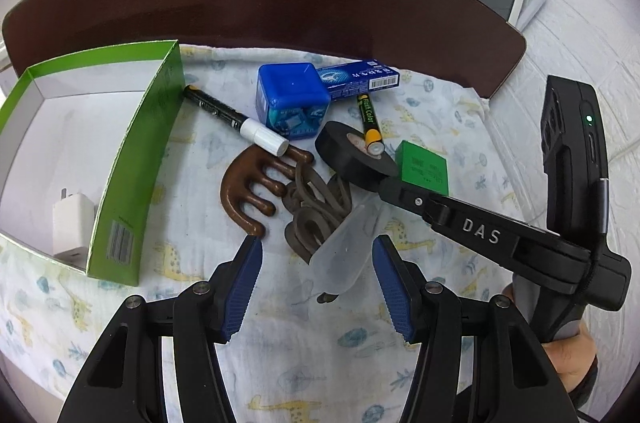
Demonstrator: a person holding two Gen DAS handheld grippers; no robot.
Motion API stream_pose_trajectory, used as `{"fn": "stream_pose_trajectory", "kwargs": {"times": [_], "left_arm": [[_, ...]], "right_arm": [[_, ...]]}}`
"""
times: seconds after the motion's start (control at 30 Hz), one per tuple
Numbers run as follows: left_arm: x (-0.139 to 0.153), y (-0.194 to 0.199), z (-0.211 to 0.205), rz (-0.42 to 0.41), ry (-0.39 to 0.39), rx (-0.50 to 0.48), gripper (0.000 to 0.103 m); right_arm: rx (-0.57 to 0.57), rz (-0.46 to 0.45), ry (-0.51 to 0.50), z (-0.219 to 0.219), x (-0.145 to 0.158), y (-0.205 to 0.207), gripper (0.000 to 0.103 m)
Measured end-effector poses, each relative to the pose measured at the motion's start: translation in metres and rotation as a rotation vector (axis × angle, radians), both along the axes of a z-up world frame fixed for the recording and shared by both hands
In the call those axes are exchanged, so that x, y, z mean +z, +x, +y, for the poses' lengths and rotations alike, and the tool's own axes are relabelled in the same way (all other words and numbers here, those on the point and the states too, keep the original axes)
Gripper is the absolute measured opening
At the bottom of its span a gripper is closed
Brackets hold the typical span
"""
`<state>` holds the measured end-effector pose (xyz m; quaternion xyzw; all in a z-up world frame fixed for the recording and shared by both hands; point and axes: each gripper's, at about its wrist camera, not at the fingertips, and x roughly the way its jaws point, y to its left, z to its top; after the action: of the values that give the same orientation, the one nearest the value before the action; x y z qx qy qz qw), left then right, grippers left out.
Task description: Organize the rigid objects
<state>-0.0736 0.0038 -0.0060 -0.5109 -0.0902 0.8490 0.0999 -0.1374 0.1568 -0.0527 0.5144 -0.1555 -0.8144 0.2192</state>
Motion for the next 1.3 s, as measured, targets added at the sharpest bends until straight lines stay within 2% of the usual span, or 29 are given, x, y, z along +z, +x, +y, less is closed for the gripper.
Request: {"fn": "stream_pose_trajectory", "kwargs": {"times": [0.23,0.3,0.37,0.43,0.53,0.63,0.77,0.97,1.13,1.3], "left_arm": [[-0.017,-0.004,0.003,-0.064,0.012,-0.007,0.058],[-0.021,-0.005,0.002,-0.086,0.038,-0.006,0.056],[-0.024,-0.006,0.0,-0.104,0.078,-0.016,0.047],[-0.024,-0.006,-0.001,-0.121,0.12,-0.039,0.029],[-0.021,-0.004,0.002,-0.106,0.089,-0.053,0.026],[-0.02,-0.001,0.002,-0.105,0.09,-0.066,0.024],[-0.016,0.007,0.002,-0.086,0.064,-0.101,0.023],[-0.016,0.026,0.005,-0.032,-0.025,-0.195,0.023],[-0.028,0.027,0.001,-0.068,-0.029,-0.181,0.023],[-0.019,0.036,-0.009,-0.037,-0.008,-0.174,0.023]], "right_arm": [[0.025,0.009,0.075,-0.007,0.002,-0.003,0.008],[0.019,0.018,0.108,-0.004,0.002,0.0,0.021],[0.018,0.007,0.092,0.002,0.002,0.004,0.023],[0.025,-0.016,0.066,0.008,0.001,0.009,0.023],[0.034,-0.055,0.029,0.018,0.0,0.015,0.023],[0.009,-0.078,-0.043,0.031,-0.003,0.016,0.023],[-0.04,-0.061,0.003,0.039,0.0,0.014,0.023],[-0.002,-0.055,0.015,0.031,0.003,0.009,0.024],[0.007,-0.09,0.004,0.022,-0.005,0.005,0.025],[0.042,-0.109,0.0,0.03,-0.003,0.022,0.025]]}}
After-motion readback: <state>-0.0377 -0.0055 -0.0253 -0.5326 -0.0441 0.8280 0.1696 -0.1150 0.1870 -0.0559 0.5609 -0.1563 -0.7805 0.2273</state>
